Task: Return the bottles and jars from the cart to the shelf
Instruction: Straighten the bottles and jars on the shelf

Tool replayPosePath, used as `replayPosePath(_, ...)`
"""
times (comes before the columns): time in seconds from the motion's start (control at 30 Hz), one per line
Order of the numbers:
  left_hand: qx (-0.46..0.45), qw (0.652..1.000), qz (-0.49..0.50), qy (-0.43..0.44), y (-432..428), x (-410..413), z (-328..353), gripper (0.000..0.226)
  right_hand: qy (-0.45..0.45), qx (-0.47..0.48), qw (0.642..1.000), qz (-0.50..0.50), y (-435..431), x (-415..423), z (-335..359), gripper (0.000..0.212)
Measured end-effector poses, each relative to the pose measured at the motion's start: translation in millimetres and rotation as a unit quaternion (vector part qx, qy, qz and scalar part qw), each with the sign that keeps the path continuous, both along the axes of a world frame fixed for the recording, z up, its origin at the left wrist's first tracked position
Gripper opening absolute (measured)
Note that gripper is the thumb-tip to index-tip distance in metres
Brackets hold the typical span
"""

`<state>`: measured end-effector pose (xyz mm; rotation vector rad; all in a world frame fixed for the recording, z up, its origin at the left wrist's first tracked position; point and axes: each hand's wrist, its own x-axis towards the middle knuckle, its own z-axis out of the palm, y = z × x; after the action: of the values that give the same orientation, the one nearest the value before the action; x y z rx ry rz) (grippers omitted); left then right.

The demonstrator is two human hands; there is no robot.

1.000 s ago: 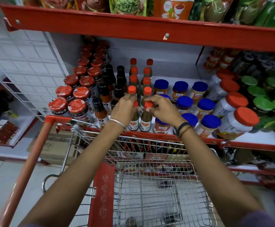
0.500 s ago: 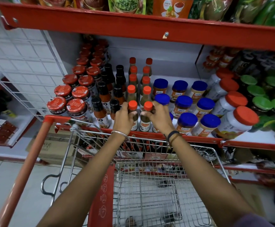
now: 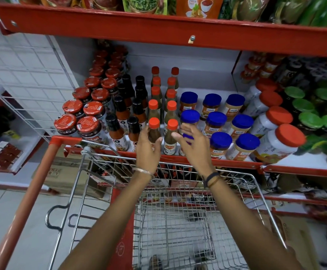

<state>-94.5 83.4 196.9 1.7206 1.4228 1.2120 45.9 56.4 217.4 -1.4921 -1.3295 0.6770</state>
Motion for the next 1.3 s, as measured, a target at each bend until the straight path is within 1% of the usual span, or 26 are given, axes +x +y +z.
replayPosePath(0.07, 0.04, 0.999, 0.023, -0.019, -29.5, 15.2, -5.4, 0.044, 0.053, 0.039, 0.997, -0.051, -29.0, 11.1, -12.3, 0.041)
replayPosePath(0.1, 0.048, 0.999, 0.013, -0.021, -44.3, 25.8, -7.1, 0.042, 0.069, 0.057, 0.992, -0.089, -42.5, 18.0, -21.8, 0.038)
replayPosePath(0.17, 0.037, 0.997, -0.061, -0.016, -67.3, 50.7, -13.0, 0.041, 0.09, 0.071, 0.981, -0.153, -61.7, 34.4, -42.4, 0.04)
replayPosePath(0.23, -0.005, 0.988, -0.155, -0.015, -76.9, 78.0, -21.6, 0.046, 0.105, 0.047, 0.977, -0.182, -68.3, 52.4, -60.1, 0.057)
replayPosePath(0.27, -0.031, 0.982, -0.185, -0.023, -76.3, 91.2, -26.5, 0.05, 0.112, 0.025, 0.976, -0.183, -67.7, 61.1, -66.4, 0.066)
replayPosePath(0.33, -0.094, 0.974, -0.202, -0.041, -69.7, 114.9, -34.1, 0.06, 0.125, -0.02, 0.978, -0.167, -63.9, 74.4, -71.5, 0.079)
replayPosePath(0.43, -0.172, 0.968, -0.173, -0.049, -52.2, 139.3, -40.8, 0.07, 0.156, -0.066, 0.976, -0.135, -56.9, 86.2, -73.1, 0.099)
replayPosePath(0.5, -0.2, 0.963, -0.169, -0.06, -42.8, 147.3, -43.3, 0.071, 0.175, -0.09, 0.974, -0.11, -52.0, 91.5, -72.2, 0.105)
replayPosePath(0.63, -0.215, 0.951, -0.206, -0.087, -38.9, 154.6, -50.6, 0.074, 0.189, -0.103, 0.972, -0.089, -46.3, 102.0, -75.0, 0.103)
replayPosePath(0.73, -0.233, 0.947, -0.197, -0.098, -36.9, 156.3, -56.8, 0.077, 0.191, -0.1, 0.971, -0.101, -50.4, 107.4, -73.7, 0.101)
replayPosePath(0.87, -0.224, 0.954, -0.18, -0.089, -30.1, 159.2, -61.5, 0.079, 0.187, -0.096, 0.973, -0.098, -57.5, 110.4, -77.4, 0.098)
replayPosePath(0.93, -0.22, 0.955, -0.18, -0.081, -29.6, 159.8, -63.2, 0.08, 0.18, -0.096, 0.975, -0.092, -59.1, 111.4, -78.0, 0.089)
replayPosePath(1.0, -0.222, 0.954, -0.18, -0.085, -30.5, 160.1, -62.4, 0.08, 0.18, -0.092, 0.976, -0.086, -59.4, 113.1, -76.1, 0.074)
replayPosePath(1.03, -0.222, 0.955, -0.178, -0.088, -31.3, 161.2, -62.0, 0.079, 0.182, -0.088, 0.976, -0.084, -59.7, 113.9, -74.4, 0.071)
replayPosePath(1.07, -0.217, 0.957, -0.171, -0.087, -33.9, 163.0, -60.0, 0.076, 0.183, -0.082, 0.976, -0.086, -60.9, 116.0, -74.2, 0.075)
replayPosePath(1.1, -0.202, 0.964, -0.153, -0.086, -37.0, 164.6, -58.4, 0.072, 0.185, -0.075, 0.976, -0.092, -63.0, 117.5, -74.9, 0.081)
replayPosePath(1.13, -0.178, 0.974, -0.113, -0.077, -42.6, 166.3, -57.4, 0.066, 0.187, -0.06, 0.975, -0.106, -66.5, 118.5, -75.4, 0.083)
replayPosePath(1.17, -0.14, 0.986, -0.063, -0.064, -50.9, 169.2, -57.2, 0.058, 0.185, -0.033, 0.974, -0.127, -71.6, 121.1, -77.1, 0.078)
replayPosePath(1.2, -0.104, 0.993, -0.017, -0.05, -61.7, 172.5, -56.6, 0.05, 0.177, 0.0, 0.972, -0.157, -77.1, 124.7, -79.6, 0.066)
replayPosePath(1.23, -0.073, 0.996, 0.0, -0.045, -72.8, 176.9, -55.5, 0.044, 0.17, 0.031, 0.967, -0.189, -82.3, 130.3, -83.3, 0.056)
replayPosePath(1.27, -0.058, 0.997, -0.015, -0.047, -82.8, 183.1, -53.1, 0.043, 0.171, 0.055, 0.96, -0.216, -86.1, 137.3, -86.3, 0.055)
replayPosePath(1.3, -0.061, 0.996, -0.052, -0.05, -89.8, 190.8, -52.7, 0.045, 0.178, 0.064, 0.955, -0.23, -88.0, 145.4, -89.2, 0.061)
